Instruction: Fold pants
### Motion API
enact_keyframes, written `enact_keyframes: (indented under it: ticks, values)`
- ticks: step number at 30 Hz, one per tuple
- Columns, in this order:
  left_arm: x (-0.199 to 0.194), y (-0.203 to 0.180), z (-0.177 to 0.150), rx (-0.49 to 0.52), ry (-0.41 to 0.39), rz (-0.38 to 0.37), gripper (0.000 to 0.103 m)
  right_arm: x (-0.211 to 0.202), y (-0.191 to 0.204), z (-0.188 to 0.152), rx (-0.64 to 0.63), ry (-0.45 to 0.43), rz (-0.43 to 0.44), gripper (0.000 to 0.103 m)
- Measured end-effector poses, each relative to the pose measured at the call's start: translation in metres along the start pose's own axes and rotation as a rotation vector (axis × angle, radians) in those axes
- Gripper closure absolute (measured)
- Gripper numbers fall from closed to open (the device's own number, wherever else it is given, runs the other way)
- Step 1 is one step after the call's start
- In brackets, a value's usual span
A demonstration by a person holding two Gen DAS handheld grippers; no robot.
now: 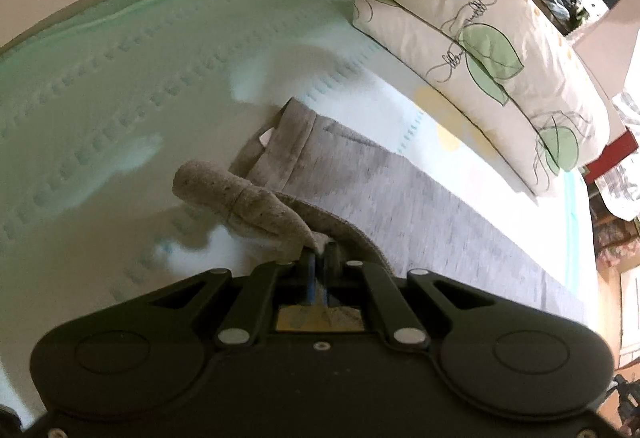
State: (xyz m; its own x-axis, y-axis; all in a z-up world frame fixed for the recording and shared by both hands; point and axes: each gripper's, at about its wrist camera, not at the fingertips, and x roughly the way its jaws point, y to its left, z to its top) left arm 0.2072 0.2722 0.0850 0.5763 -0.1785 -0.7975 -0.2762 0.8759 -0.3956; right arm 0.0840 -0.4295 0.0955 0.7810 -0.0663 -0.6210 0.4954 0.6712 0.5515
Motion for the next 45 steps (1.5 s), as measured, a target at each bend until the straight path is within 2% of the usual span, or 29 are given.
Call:
enact_keyframes:
  ticks: [8, 19, 28, 35, 38, 41, 42, 43, 45]
  values:
    - [0.041, -0.03, 0.029, -0.043, -0.011, 0.024, 0.098, 0.065, 0.038, 0.025, -0.027, -0.007, -0.021, 0.098]
    - [0.145, -0.05, 0.08, -0.07, -0.02, 0.106, 0.098, 0.195, 0.096, 0.039, -0.122, 0.007, -0.057, 0.098]
    - [0.213, -0.061, 0.096, -0.06, 0.013, 0.174, 0.097, 0.271, 0.108, 0.036, -0.157, 0.024, -0.115, 0.098]
    - [0.246, -0.066, 0.101, -0.056, 0.045, 0.242, 0.093, 0.304, 0.106, 0.029, -0.189, 0.047, -0.151, 0.097]
    - [0.255, -0.074, 0.103, -0.021, 0.061, 0.29, 0.089, 0.305, 0.109, 0.026, -0.213, 0.035, -0.165, 0.096]
    - [0.246, -0.083, 0.104, 0.0, 0.07, 0.327, 0.082, 0.297, 0.109, 0.031, -0.205, 0.041, -0.138, 0.091]
    - [0.239, -0.089, 0.103, 0.037, 0.072, 0.354, 0.076, 0.29, 0.106, 0.037, -0.177, 0.053, -0.116, 0.088]
    - [0.232, -0.094, 0.101, 0.08, 0.067, 0.382, 0.065, 0.28, 0.101, 0.043, -0.142, 0.06, -0.083, 0.082]
    - [0.213, -0.11, 0.092, 0.186, 0.02, 0.49, 0.048, 0.26, 0.091, 0.055, -0.089, 0.055, -0.035, 0.076]
